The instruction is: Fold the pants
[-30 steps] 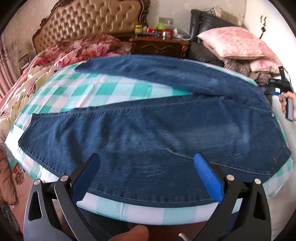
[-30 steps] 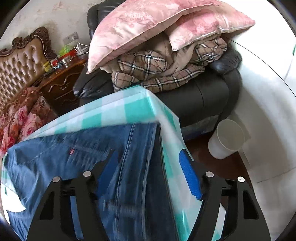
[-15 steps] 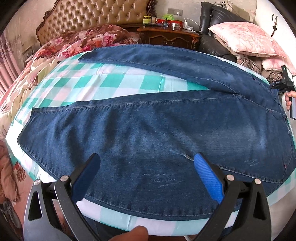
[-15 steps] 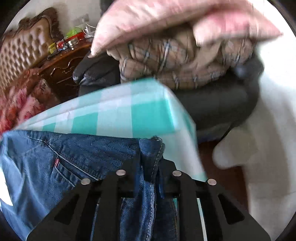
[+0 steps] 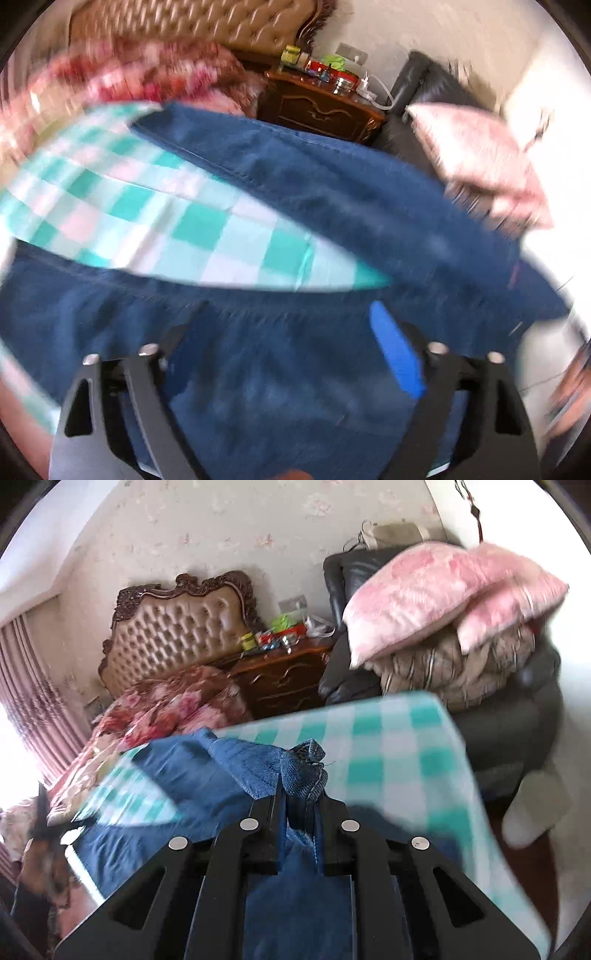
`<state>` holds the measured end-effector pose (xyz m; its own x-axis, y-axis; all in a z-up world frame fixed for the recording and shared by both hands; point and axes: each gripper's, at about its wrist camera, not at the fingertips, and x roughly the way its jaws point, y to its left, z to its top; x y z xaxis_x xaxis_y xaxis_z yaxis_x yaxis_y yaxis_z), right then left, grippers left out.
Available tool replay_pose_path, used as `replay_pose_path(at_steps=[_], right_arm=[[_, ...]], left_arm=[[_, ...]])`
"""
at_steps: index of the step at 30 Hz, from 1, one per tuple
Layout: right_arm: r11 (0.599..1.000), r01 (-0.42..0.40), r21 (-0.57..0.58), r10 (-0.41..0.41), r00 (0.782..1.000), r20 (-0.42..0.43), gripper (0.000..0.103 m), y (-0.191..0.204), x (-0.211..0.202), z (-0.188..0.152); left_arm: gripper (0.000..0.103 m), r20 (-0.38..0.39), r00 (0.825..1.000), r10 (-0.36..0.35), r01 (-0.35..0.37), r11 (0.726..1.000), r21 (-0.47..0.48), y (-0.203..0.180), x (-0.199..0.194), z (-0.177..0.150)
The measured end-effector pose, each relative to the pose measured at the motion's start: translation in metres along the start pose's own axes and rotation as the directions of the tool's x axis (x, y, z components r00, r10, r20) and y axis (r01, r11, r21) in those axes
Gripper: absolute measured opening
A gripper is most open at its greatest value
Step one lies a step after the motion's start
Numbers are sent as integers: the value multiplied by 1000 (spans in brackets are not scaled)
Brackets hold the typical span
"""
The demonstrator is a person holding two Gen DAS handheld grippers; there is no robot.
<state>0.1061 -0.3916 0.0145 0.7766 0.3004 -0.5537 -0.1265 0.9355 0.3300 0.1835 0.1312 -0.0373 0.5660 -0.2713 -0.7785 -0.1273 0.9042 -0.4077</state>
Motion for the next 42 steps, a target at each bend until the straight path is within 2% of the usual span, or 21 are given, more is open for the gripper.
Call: replay_pose_path(at_steps=[1, 2, 6, 8, 11, 13, 17, 21, 23, 25, 27, 29, 30, 33, 34, 35, 36, 37, 38, 40, 42], right_arm=[[1000, -7, 16, 7, 1000, -10, 14, 1, -2, -8], [999, -11, 36, 12, 1000, -19, 14, 1, -6, -16], [993, -24, 111, 27, 999, -27, 14, -1, -9, -34], [992, -30, 126, 33, 999, -26, 14, -2, -12, -35], [991, -30, 134, 34, 999, -24, 14, -4, -14, -33], [992, -30, 124, 32, 999, -15, 14, -3, -18, -27], [993, -28, 116, 29, 1000, -8, 14, -7, -23, -16], [993, -32, 114, 34, 999, -19, 14, -11, -21, -11], [994, -24, 104, 27, 999, -29, 14, -11, -20, -11], [996, -17, 87, 20, 999, -38, 14, -10, -22, -10], [998, -6, 66, 8, 999, -37, 14, -11, -26, -10], [998, 5, 69, -2, 999, -38, 14, -17, -29, -10], [996, 12, 92, -8, 999, -47, 14, -26, -32, -11], [982, 41, 186, -27, 997, -77, 17, -53, -40, -20], [969, 50, 240, -28, 995, -96, 23, -66, -43, -27], [959, 66, 275, -37, 993, -111, 37, -75, -45, -34], [940, 113, 322, -74, 988, -132, 40, -86, -47, -44], [924, 149, 353, -100, 983, -153, 45, -95, -49, -54], [906, 170, 388, -110, 979, -173, 53, -103, -49, -66], [859, 209, 468, -122, 970, -211, 61, -117, -51, -92], [820, 244, 518, -139, 963, -233, 61, -123, -54, -113]], left_arm=[[80, -17, 999, -49, 48, 998, -44, 6, 9, 13], [69, -35, 993, -111, 107, 989, -103, 15, 24, 30], [53, -58, 984, -168, 154, 968, -198, 24, 72, 79], [51, -72, 974, -212, 189, 951, -245, 23, 99, 101], [47, -87, 977, -195, 162, 941, -296, 25, 133, 121], [41, -94, 969, -230, 182, 912, -367, 34, 157, 136], [36, -95, 978, -183, 123, 886, -446, 52, 191, 157], [32, -81, 971, -223, 150, 843, -516, 65, 220, 177], [16, -82, 964, -252, 172, 830, -530, 65, 230, 187], [2, -87, 964, -250, 172, 842, -512, 64, 226, 195], [2, -53, 959, -277, 215, 839, -499, 66, 202, 199], [2, -29, 962, -270, 225, 854, -469, 66, 163, 190], [2, -3, 964, -266, 237, 862, -447, 67, 130, 177], [2, 99, 952, -289, 304, 867, -396, 78, 32, 112], [2, 115, 951, -287, 309, 873, -378, 82, 9, 84], [2, 117, 955, -274, 298, 880, -370, 88, -9, 52], [2, 96, 960, -264, 280, 879, -387, 97, -23, 7], [2, 76, 961, -265, 272, 873, -405, 104, -26, -23], [2, 47, 965, -258, 253, 867, -430, 113, -25, -63], [2, 18, 965, -262, 241, 857, -455, 123, -18, -100], [2, 8, 965, -262, 234, 848, -476, 134, -10, -124]])
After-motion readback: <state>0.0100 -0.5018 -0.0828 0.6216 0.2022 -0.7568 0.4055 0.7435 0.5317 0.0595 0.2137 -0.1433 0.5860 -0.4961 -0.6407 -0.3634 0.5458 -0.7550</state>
